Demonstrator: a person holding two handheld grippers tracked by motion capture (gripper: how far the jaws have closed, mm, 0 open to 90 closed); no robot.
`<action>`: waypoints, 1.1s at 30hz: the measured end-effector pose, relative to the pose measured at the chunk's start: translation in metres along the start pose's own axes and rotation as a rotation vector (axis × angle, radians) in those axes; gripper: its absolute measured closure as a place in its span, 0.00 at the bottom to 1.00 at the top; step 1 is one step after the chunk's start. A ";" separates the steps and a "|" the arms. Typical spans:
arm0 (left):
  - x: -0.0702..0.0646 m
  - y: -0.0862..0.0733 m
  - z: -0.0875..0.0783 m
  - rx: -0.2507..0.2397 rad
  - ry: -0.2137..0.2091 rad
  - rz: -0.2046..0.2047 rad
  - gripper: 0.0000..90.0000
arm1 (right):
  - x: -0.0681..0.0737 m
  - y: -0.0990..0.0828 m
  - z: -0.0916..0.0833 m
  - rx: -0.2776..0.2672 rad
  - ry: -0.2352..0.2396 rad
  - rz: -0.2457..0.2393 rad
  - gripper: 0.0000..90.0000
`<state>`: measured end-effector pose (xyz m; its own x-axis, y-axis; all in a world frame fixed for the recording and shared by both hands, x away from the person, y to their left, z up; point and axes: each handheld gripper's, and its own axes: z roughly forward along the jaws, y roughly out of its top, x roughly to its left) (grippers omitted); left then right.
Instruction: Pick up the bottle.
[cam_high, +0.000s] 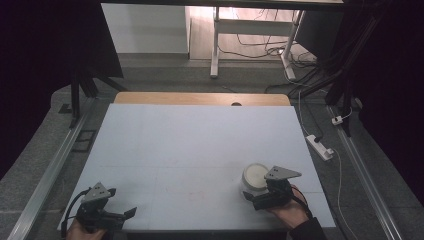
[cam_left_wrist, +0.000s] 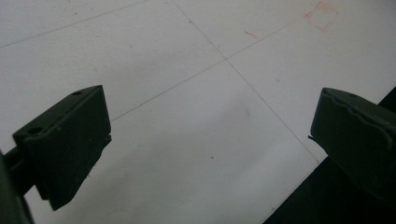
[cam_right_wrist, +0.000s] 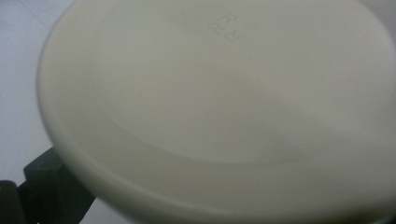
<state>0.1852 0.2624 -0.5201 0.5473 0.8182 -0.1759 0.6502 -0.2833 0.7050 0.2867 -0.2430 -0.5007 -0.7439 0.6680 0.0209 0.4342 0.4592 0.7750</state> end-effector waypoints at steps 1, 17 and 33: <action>0.000 0.000 0.000 0.000 0.000 0.000 0.00 | 0.000 0.000 0.000 0.000 0.000 0.000 0.00; -0.001 0.000 0.000 0.003 -0.005 0.011 0.00 | 0.002 0.002 -0.002 -0.020 -0.030 -0.011 0.07; -0.001 0.000 0.000 0.004 -0.003 0.012 0.00 | 0.005 0.004 -0.004 -0.044 -0.034 -0.043 0.08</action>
<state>0.1849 0.2611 -0.5200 0.5571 0.8130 -0.1696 0.6456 -0.2955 0.7042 0.2828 -0.2402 -0.4956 -0.7434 0.6679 -0.0344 0.3785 0.4626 0.8017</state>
